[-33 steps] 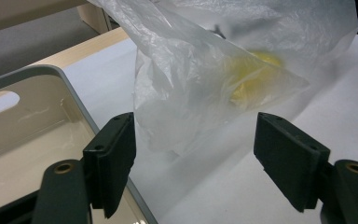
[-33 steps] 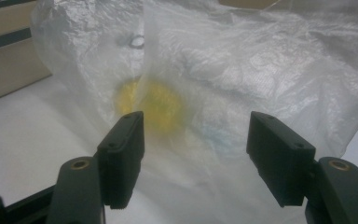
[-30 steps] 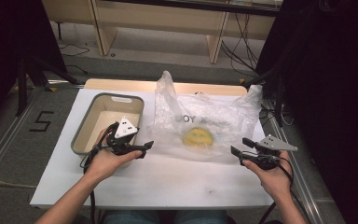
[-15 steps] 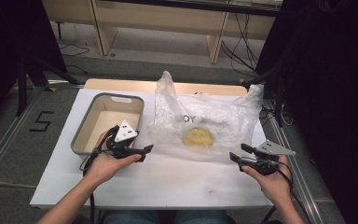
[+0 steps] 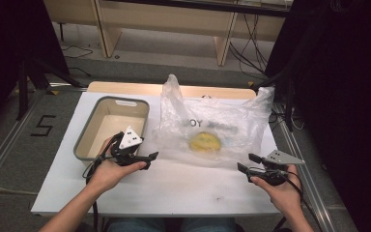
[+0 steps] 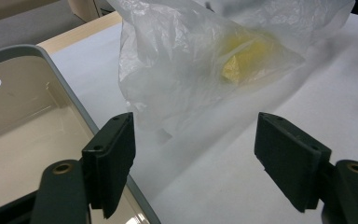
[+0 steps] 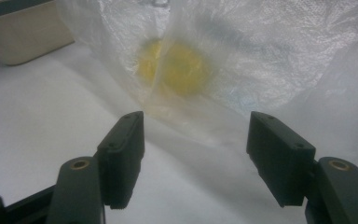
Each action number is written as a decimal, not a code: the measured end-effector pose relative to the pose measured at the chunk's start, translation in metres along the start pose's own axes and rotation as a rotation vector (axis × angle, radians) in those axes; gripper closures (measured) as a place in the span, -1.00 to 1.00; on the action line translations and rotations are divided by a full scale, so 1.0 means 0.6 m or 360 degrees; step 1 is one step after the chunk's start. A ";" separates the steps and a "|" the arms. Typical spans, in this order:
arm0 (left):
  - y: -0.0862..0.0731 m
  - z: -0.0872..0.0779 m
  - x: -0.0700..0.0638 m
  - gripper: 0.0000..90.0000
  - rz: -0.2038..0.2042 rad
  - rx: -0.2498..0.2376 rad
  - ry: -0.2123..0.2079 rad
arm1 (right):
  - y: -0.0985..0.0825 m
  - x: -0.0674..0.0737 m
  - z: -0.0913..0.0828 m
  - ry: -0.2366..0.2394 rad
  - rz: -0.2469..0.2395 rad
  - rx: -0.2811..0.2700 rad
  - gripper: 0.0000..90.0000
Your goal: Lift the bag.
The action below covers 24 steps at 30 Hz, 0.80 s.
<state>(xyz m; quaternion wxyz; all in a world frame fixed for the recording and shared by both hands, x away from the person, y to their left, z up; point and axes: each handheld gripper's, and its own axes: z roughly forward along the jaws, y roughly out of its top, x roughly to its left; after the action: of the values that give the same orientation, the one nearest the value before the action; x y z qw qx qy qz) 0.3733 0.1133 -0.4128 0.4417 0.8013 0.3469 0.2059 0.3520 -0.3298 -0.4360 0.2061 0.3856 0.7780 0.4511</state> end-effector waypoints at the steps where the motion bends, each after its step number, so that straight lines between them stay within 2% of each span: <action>1: 0.000 0.000 0.000 -0.36 0.0001 0.0001 0.0000 | 0.000 0.000 -0.001 0.0002 -0.0001 -0.0003 -0.16; 7: -0.002 -0.001 0.000 -0.36 -0.0008 -0.0004 0.0005 | -0.006 0.001 -0.006 0.0001 0.0023 -0.0017 -0.16; 24: -0.003 0.000 0.001 -0.37 -0.0003 -0.0002 0.0005 | -0.010 0.001 -0.005 0.0029 0.0016 -0.0037 -0.16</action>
<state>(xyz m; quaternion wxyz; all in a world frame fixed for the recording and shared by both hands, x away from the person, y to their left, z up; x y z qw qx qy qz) 0.3730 0.1147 -0.4142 0.4418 0.8004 0.3483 0.2070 0.3469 -0.3327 -0.4393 0.2012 0.3829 0.7727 0.4646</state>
